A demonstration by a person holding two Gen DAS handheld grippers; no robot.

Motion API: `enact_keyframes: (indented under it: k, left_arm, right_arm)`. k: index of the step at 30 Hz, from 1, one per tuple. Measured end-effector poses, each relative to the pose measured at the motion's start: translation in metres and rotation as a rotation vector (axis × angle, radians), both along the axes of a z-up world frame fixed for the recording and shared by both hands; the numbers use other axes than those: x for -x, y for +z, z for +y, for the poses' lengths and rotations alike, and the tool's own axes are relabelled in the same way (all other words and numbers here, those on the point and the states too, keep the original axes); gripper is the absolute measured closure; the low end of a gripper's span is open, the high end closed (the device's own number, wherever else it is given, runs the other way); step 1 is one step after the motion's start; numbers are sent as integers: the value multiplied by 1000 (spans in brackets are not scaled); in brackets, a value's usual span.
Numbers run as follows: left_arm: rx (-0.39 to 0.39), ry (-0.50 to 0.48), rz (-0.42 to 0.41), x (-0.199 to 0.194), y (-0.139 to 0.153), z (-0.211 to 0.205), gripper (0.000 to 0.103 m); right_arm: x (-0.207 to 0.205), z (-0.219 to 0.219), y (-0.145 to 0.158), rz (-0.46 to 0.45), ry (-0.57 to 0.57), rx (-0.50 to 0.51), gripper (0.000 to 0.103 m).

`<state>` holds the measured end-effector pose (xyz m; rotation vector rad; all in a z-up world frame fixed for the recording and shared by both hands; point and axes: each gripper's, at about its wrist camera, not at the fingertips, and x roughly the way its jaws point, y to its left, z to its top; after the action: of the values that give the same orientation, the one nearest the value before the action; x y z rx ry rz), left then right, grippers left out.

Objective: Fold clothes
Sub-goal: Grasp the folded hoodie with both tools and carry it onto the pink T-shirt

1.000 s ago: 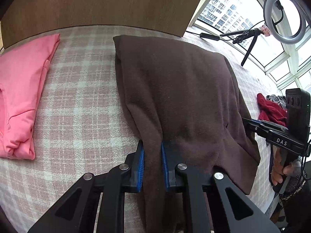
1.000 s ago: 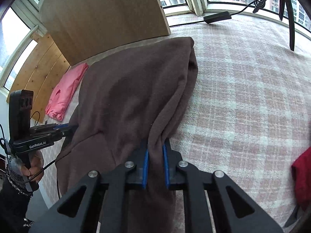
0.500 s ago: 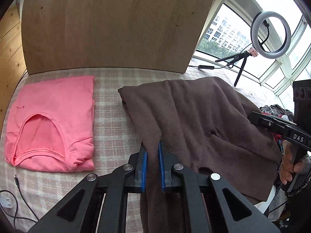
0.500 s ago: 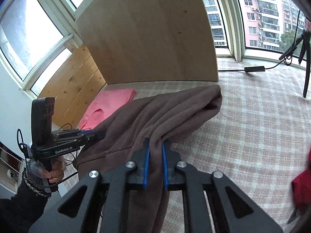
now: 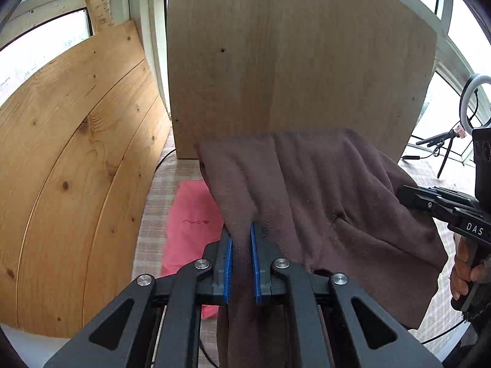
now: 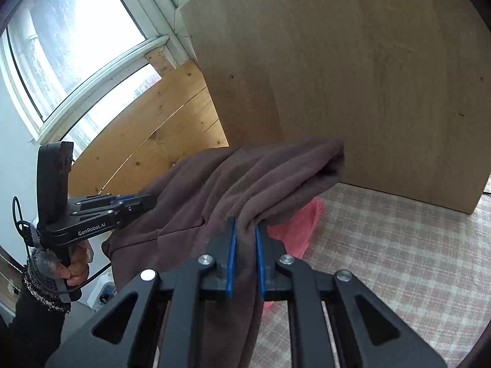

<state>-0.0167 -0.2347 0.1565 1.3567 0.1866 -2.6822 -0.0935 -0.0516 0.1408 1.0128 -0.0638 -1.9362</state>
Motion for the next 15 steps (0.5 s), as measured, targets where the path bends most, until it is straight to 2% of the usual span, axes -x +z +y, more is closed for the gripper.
enact_keyframes:
  k: [3,5,8,9,11,13,15]
  left_arm:
    - [18,12,-32,13,-25,-27,93]
    - [2,26,-88,16,-55,-42,93]
    - [-27,63,-180,15,-98,-58,91]
    - [-31,72,-193,12,-105,-61,87]
    - [-25,86,-196,6,-106,-64,78]
    - [9,77,-188,0,-93,-63,76]
    - [67,82,-171,-7,-76,-61,78]
  right_arm:
    - [4,-30,-23,-13,-8,-1,92]
    - [6,-46,-43,-34,-9,-24,92]
    - [4,-51,-80,-88,-6,-102,92]
    - [2,-51,-92,-99,-4,-137,91]
    - [3,-42,-103,-116,4,-202,87]
    - [7,-25,-98,-143,10,-217,82]
    - [8,-7,-80,-118,5,-214,82]
